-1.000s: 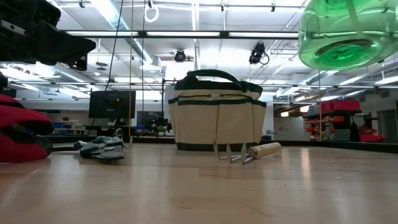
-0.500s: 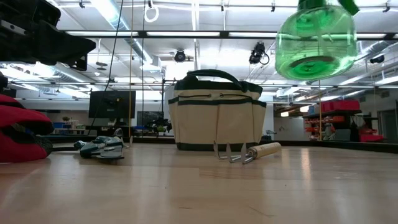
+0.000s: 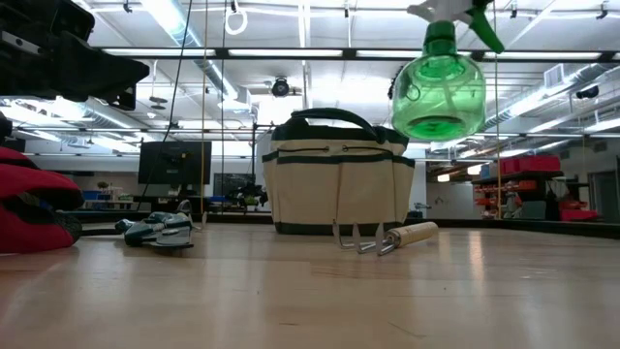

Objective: Pick & Place Garden tools in Gardening bag
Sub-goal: Put the green spray bottle into the gardening bag

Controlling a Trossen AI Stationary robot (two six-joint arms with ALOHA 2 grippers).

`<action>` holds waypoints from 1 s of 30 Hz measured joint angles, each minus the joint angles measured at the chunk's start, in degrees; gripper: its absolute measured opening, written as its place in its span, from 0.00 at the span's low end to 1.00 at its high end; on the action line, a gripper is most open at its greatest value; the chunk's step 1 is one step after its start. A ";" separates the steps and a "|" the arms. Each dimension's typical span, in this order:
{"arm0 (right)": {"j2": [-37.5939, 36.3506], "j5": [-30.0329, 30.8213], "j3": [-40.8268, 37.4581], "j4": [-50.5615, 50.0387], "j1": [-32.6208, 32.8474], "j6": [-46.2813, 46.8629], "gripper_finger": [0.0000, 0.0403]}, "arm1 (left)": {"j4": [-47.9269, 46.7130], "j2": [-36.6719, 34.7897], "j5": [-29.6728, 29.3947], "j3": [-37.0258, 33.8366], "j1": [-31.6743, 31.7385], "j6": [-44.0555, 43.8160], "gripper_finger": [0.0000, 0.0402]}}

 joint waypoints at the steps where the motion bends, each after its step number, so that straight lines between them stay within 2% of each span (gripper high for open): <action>1: 0.00 -0.04 -0.01 -0.11 -0.43 -0.01 0.14 | -0.02 0.00 0.00 0.00 0.00 0.02 0.10; 14: 0.02 0.13 0.24 -1.09 -2.78 -1.30 0.14 | 0.16 0.01 -0.02 0.02 -0.02 0.00 0.10; 22: 0.02 1.04 7.29 -0.43 -2.78 -1.67 0.14 | 1.14 0.02 0.19 0.02 -0.01 -0.01 0.10; 30: 0.00 1.69 13.09 -0.44 -2.78 -1.67 0.14 | 7.28 -0.01 0.20 0.01 -0.02 -0.09 0.10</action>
